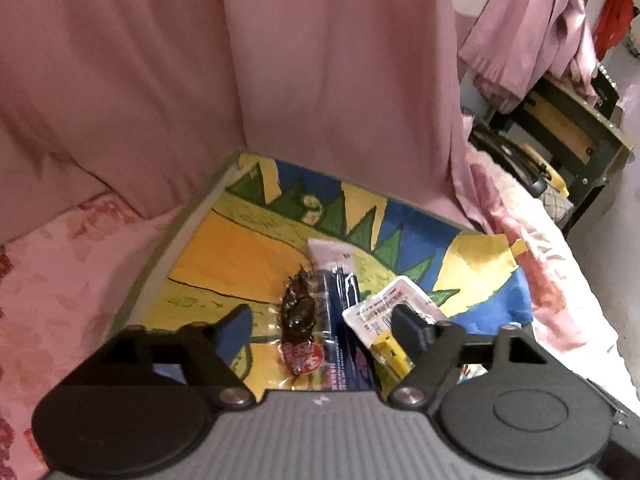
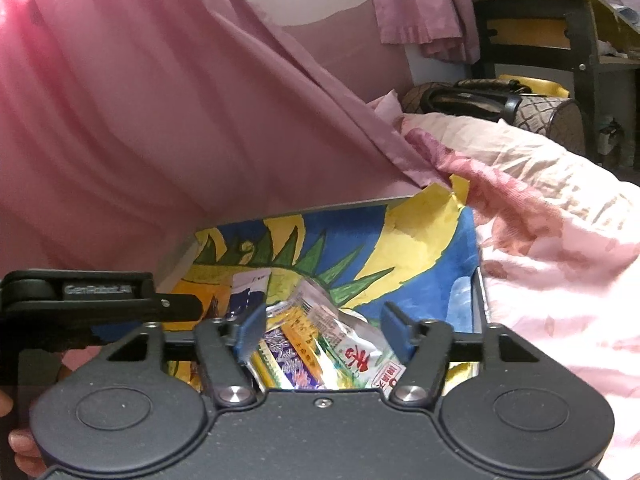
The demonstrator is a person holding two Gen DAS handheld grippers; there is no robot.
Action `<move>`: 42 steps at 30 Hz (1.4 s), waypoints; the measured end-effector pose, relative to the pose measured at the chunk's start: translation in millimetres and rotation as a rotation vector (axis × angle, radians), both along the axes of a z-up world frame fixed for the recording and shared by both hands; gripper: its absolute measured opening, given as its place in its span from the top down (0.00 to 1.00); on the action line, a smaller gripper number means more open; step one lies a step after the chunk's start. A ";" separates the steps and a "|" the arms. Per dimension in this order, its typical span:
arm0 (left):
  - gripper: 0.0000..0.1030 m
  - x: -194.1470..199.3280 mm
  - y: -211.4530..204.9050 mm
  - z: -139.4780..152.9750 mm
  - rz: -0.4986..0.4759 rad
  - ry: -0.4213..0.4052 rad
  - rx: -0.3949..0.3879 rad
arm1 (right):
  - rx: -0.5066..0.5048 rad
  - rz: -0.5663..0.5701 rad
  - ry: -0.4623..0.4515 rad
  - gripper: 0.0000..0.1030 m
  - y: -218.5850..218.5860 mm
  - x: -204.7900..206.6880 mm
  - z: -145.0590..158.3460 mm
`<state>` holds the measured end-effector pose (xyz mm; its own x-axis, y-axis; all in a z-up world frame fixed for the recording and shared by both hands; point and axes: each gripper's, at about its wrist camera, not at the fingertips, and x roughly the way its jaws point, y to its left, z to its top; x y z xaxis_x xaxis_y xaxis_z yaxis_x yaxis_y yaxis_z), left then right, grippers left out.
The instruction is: Organize snacks
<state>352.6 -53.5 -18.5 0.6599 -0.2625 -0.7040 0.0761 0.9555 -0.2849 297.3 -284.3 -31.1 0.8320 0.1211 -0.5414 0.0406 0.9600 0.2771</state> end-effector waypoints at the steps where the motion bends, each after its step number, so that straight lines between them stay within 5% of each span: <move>1: 0.16 -4.1 1.4 3.4 0.002 -0.012 0.004 | 0.003 -0.003 -0.005 0.26 -0.9 -3.2 2.6; 12: 0.01 -76.3 16.2 43.1 0.026 -0.172 0.066 | -0.010 -0.017 -0.089 0.02 -2.3 -58.5 41.7; 27: 0.00 -206.4 43.6 65.8 0.039 -0.265 0.127 | -0.065 -0.030 -0.146 0.01 4.9 -176.9 68.0; 42: 0.00 -287.2 66.5 51.3 0.075 -0.239 0.218 | -0.124 -0.066 -0.083 0.01 22.7 -244.7 58.0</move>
<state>65.4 12.9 32.8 0.8252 -0.0669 -0.5609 0.0434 0.9975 -0.0551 52.5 -261.6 26.8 0.8783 0.0010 -0.4781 0.0867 0.9831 0.1612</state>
